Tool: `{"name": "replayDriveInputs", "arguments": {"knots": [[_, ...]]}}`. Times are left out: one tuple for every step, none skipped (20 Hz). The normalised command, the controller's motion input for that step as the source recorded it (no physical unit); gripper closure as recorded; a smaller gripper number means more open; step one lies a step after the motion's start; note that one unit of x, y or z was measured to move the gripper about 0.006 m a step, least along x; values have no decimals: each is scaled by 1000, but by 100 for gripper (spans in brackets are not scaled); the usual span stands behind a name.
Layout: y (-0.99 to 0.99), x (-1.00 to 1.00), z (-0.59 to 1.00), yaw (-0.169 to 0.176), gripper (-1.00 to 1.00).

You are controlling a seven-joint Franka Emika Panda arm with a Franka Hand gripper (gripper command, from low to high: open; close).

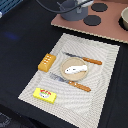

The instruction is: Interact with the objects in diverse but meaningful ways.

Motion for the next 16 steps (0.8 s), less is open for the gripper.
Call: {"name": "replayDriveInputs", "arguments": {"knots": [[671, 743, 131, 9, 100], [680, 737, 174, 7, 100], [680, 763, 277, 0, 100], [677, 780, 306, 0, 100], [671, 786, 311, 0, 100], [669, 794, 320, 0, 100], [666, 800, 329, 0, 100], [649, 829, 349, 0, 100], [634, 846, 360, 0, 100], [614, 846, 357, 0, 100], [600, 851, 366, 0, 100], [577, 854, 377, 0, 100], [560, 851, 389, 0, 100], [543, 860, 403, 0, 100], [520, 871, 414, 0, 100], [509, 874, 414, 0, 100]]}}
